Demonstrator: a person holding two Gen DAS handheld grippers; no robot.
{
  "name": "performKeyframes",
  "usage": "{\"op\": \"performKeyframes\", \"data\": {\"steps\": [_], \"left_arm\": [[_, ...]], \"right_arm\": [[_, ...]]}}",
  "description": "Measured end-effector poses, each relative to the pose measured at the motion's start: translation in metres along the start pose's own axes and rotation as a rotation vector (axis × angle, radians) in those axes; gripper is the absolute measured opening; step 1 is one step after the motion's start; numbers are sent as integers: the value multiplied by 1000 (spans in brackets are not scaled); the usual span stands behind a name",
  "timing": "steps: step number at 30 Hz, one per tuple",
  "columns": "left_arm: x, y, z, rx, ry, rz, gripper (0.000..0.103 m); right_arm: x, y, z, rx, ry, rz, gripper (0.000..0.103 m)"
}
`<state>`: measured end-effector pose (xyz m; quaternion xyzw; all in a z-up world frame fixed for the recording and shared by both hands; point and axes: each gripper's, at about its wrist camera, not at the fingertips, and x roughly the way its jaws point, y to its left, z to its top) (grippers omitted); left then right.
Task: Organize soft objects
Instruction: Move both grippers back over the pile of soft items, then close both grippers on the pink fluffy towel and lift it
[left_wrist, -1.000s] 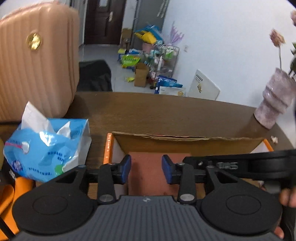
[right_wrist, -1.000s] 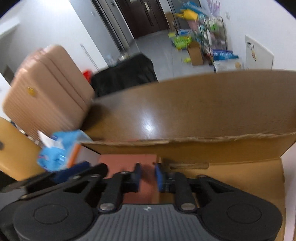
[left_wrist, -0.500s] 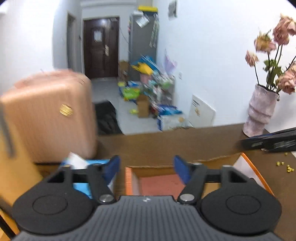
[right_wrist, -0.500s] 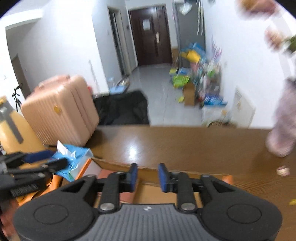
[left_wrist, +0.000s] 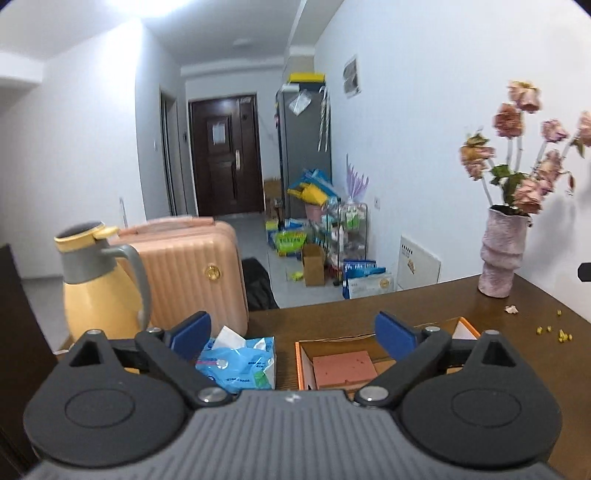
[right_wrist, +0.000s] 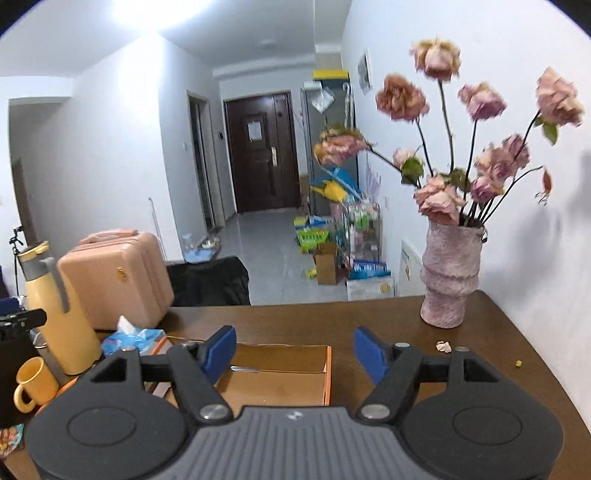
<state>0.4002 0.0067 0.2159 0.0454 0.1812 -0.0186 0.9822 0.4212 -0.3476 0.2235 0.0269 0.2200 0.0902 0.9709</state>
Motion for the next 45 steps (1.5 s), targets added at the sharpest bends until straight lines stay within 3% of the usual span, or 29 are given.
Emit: {"op": "performKeyframes", "data": {"steps": [5, 9, 13, 19, 21, 25, 28, 33, 34, 35, 36, 37, 38, 41, 45], "left_arm": [[-48, -15, -50, 90, -45, -20, 103], [-83, -18, -90, 74, -77, -41, 103], [-113, -18, -141, 65, -102, -81, 103], [-141, -14, -216, -66, -2, -175, 103], [-142, -16, -233, -40, 53, -188, 103], [-133, -15, -238, -12, 85, -157, 103], [-129, -16, -238, -26, 61, -190, 103], [-97, -26, -247, -35, 127, -227, 102], [-90, -29, -248, -27, 130, -224, 99], [-85, -31, -248, -15, 129, -221, 85], [-81, -32, -249, 1, 120, -234, 62], [-77, -33, -249, 16, 122, -255, 50], [-72, -33, -249, 26, 145, -280, 30], [-75, -25, -246, -10, 173, -331, 20], [-91, 2, -241, -173, 194, -510, 7]], "right_arm": [[-44, 19, -45, -105, -89, 43, 74], [-76, 28, -75, -115, -120, 77, 74], [-109, 51, -128, -158, -181, 86, 79], [-140, 84, -229, -149, -184, 90, 82], [-142, 87, -255, -124, -142, 100, 82], [-129, 84, -271, -92, -33, 114, 81], [-126, 94, -273, -125, -29, 108, 80], [-108, 110, -270, -98, -12, 204, 68], [-101, 114, -270, -101, 2, 202, 65], [-96, 118, -271, -105, 13, 199, 63], [-92, 122, -271, -106, 22, 196, 63], [-88, 125, -271, -105, 28, 196, 63], [-86, 127, -271, -101, 29, 199, 62], [-83, 133, -272, -92, 37, 219, 59], [-86, 140, -272, -96, 33, 294, 58]]}}
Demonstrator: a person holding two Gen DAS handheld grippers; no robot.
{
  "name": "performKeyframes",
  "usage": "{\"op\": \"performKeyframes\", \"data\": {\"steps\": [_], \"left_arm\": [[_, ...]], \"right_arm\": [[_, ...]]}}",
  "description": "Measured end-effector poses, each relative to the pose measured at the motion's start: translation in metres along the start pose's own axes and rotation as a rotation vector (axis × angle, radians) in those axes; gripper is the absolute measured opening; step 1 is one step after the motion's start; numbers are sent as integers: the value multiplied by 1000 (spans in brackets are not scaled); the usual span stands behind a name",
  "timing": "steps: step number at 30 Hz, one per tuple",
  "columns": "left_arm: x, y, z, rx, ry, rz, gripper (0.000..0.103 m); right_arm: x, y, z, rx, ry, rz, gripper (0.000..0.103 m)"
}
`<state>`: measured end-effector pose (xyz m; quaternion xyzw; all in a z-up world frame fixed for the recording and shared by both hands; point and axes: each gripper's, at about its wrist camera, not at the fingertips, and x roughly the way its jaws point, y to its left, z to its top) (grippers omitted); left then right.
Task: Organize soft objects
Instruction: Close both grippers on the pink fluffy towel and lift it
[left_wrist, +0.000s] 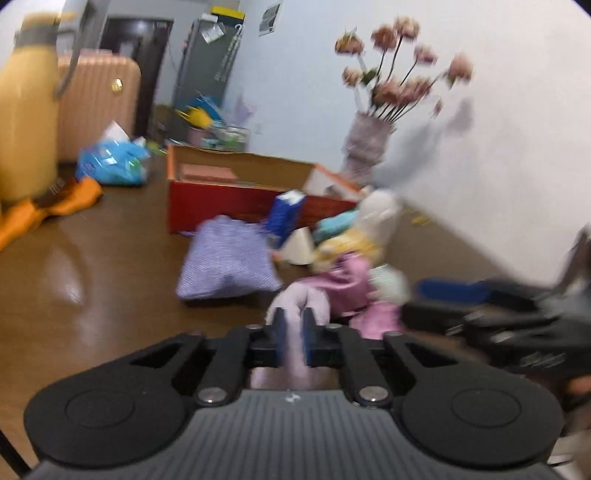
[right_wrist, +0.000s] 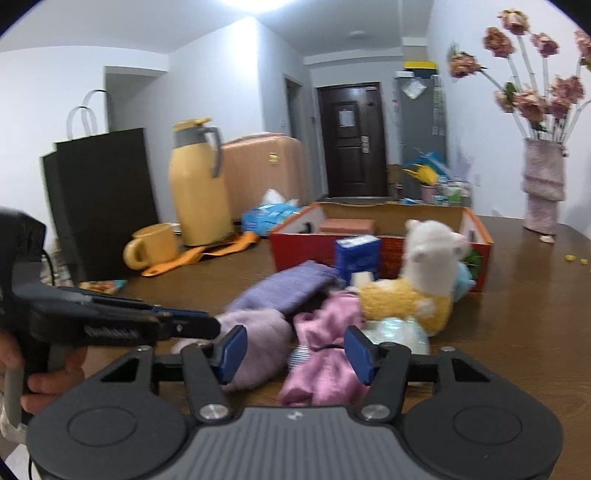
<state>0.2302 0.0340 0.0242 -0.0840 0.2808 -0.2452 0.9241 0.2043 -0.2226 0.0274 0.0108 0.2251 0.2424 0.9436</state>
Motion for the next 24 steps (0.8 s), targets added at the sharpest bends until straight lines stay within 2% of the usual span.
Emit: {"op": "performKeyframes", "data": {"steps": [1, 2, 5, 7, 8, 9, 10, 11, 12, 14, 17, 19, 20, 21, 24], "left_arm": [[-3, 6, 0, -27, 5, -10, 7], [-4, 13, 1, -54, 5, 22, 7], [8, 41, -2, -141, 21, 196, 9], [9, 52, -4, -202, 43, 229, 10], [3, 54, -5, -213, 22, 211, 13], [-4, 54, -5, -211, -3, 190, 28], [-10, 52, -6, -197, -17, 175, 40], [-14, 49, -7, -175, -23, 171, 57], [-17, 45, -9, -153, -25, 178, 63], [-21, 40, -14, -124, -13, 186, 67], [-31, 46, -17, -163, -30, 204, 67], [-42, 57, -16, -207, -60, 214, 67], [-44, 62, -13, -224, -68, 213, 67], [-43, 65, -9, -231, -72, 211, 67], [-25, 57, 0, -182, -61, 160, 66]], "right_arm": [[1, 2, 1, -1, 0, 17, 58], [3, 4, 2, 0, 0, 29, 58], [18, 11, 4, -6, 26, 47, 58], [32, 18, 5, -32, 46, 56, 53], [38, 22, 6, -56, 55, 57, 48], [47, 26, 7, -85, 73, 49, 46], [58, 28, 8, -103, 103, 37, 38], [68, 28, 8, -93, 134, 31, 30], [77, 28, 9, -64, 163, 48, 27], [87, 33, 10, -26, 182, 104, 22], [92, 66, 9, -171, 150, 96, 22], [91, 88, 4, -280, 145, 129, 27], [89, 97, -1, -328, 146, 155, 35], [86, 103, -5, -355, 145, 174, 38], [70, 108, -12, -362, 120, 190, 40]]}}
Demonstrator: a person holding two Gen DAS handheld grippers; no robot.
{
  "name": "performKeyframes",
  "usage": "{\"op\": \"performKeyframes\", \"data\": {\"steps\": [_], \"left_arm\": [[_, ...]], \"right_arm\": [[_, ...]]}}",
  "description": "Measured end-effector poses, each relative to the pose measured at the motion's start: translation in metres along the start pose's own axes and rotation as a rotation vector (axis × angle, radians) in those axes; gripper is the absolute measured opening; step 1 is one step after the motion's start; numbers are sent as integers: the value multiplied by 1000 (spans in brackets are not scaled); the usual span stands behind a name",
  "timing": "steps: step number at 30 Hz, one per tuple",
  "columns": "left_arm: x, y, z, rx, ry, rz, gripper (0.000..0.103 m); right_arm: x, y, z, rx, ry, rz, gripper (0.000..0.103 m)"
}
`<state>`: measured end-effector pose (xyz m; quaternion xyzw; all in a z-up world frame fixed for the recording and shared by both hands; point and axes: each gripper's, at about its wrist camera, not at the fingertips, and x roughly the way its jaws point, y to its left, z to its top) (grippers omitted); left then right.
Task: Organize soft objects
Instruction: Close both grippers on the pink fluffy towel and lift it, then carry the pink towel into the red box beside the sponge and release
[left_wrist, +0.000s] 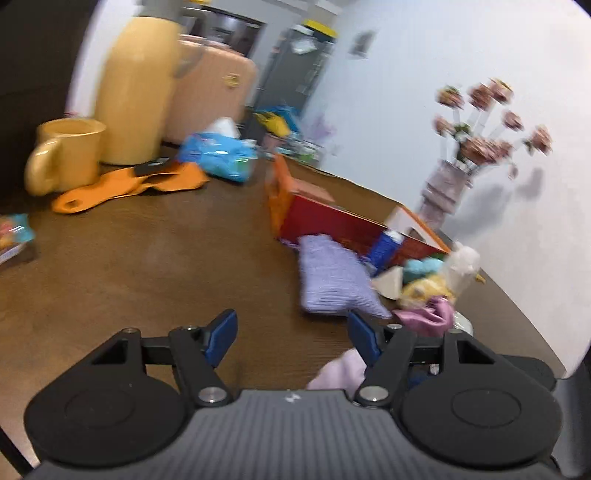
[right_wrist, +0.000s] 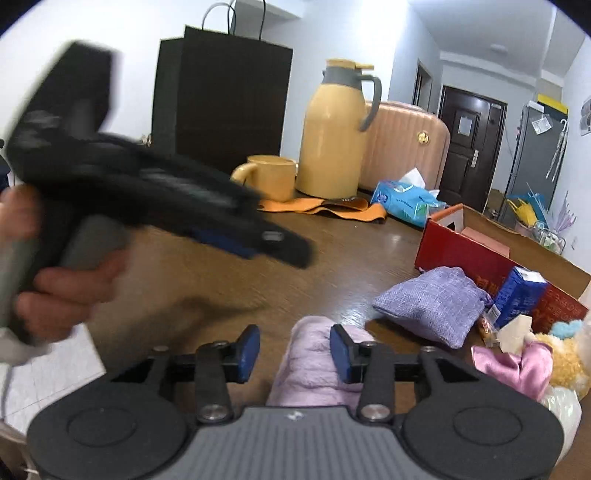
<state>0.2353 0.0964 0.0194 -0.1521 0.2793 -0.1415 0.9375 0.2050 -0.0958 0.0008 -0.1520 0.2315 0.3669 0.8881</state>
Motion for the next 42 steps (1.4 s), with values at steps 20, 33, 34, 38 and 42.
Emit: {"op": "performKeyframes", "data": {"steps": [20, 33, 34, 38, 42], "left_arm": [[-23, -1, -24, -70, 82, -17, 55], [-2, -14, -45, -105, 194, -74, 34], [-2, -15, -45, -102, 193, -78, 34], [1, -20, -40, -72, 187, -79, 30], [3, -33, -11, -30, 137, -112, 27]], "right_arm": [[-71, -39, -36, 256, -42, -109, 49], [-15, -60, -42, 474, 30, -118, 31], [-15, -60, -44, 482, 31, -113, 29], [-15, -65, -46, 529, 15, -82, 16], [-29, -69, -32, 505, -81, -91, 14]]}}
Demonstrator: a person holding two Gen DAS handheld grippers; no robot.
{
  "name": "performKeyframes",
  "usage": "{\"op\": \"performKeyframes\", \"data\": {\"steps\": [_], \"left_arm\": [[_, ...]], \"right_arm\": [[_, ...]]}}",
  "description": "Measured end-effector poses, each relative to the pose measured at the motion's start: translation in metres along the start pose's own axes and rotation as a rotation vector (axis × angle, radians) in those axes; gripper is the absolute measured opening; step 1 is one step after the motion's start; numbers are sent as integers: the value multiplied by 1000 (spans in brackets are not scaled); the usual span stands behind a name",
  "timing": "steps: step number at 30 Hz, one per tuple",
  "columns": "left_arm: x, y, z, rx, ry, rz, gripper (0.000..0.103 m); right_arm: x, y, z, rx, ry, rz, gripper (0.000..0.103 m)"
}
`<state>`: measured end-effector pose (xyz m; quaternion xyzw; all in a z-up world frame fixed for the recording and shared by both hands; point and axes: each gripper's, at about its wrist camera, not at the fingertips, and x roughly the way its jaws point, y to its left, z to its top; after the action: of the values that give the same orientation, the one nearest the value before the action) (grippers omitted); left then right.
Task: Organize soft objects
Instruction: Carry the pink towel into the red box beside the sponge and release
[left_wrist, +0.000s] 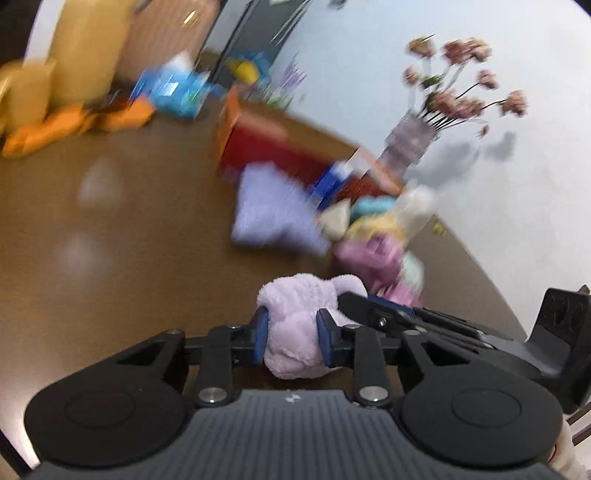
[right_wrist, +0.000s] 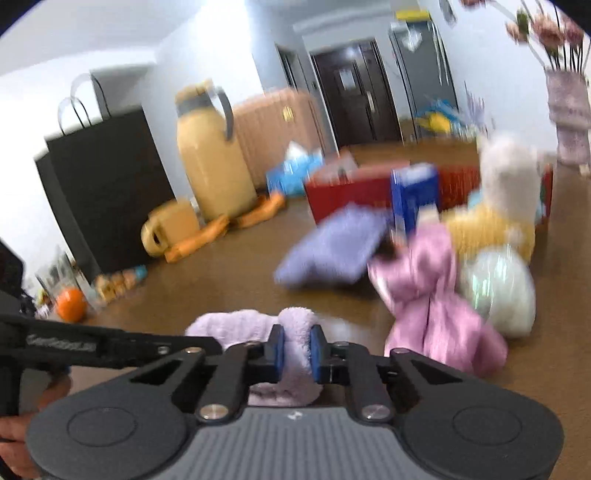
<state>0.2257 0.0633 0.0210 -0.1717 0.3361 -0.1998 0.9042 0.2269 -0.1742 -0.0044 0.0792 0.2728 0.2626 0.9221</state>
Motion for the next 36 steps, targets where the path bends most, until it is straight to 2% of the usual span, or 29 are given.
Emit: {"op": "performKeyframes", "data": {"steps": [3, 6, 10, 12, 14, 16, 18, 20, 22, 24, 26, 27, 30, 34, 36], "left_arm": [[1, -19, 51, 65, -92, -80, 27], [29, -38, 120, 124, -136, -140, 27], [109, -65, 213, 205, -105, -121, 27], [161, -71, 249, 207, -50, -105, 27], [215, -69, 274, 156, 18, -76, 27], [261, -67, 288, 155, 68, -50, 27], [303, -61, 294, 172, 107, 9, 27], [333, -49, 295, 166, 146, 59, 27], [353, -38, 290, 204, 173, 90, 29], [368, -29, 285, 239, 180, 131, 33], [371, -17, 282, 240, 171, 156, 33], [372, -11, 283, 225, 165, 157, 35], [365, -4, 285, 219, 152, 151, 42], [340, -12, 294, 234, 103, 159, 47], [317, -21, 299, 239, 77, 164, 50]], "right_arm": [[-15, -5, 38, -38, -125, 3, 14], [-14, -34, 105, -48, -186, -9, 14], [22, -88, 194, -68, -175, -79, 14], [51, -121, 231, -42, -140, -125, 14], [87, -153, 258, -40, -76, -171, 14], [126, -185, 276, -35, -2, -219, 14], [161, -214, 285, -2, 62, -239, 14], [199, -233, 286, 26, 137, -238, 14], [235, -243, 283, 19, 207, -254, 14], [258, -245, 277, 13, 240, -284, 16], [278, -249, 271, 15, 289, -267, 22], [285, -251, 268, 25, 308, -264, 22], [290, -251, 261, 28, 309, -263, 24], [274, -247, 268, 24, 286, -273, 25], [252, -247, 276, 16, 250, -287, 27]]}}
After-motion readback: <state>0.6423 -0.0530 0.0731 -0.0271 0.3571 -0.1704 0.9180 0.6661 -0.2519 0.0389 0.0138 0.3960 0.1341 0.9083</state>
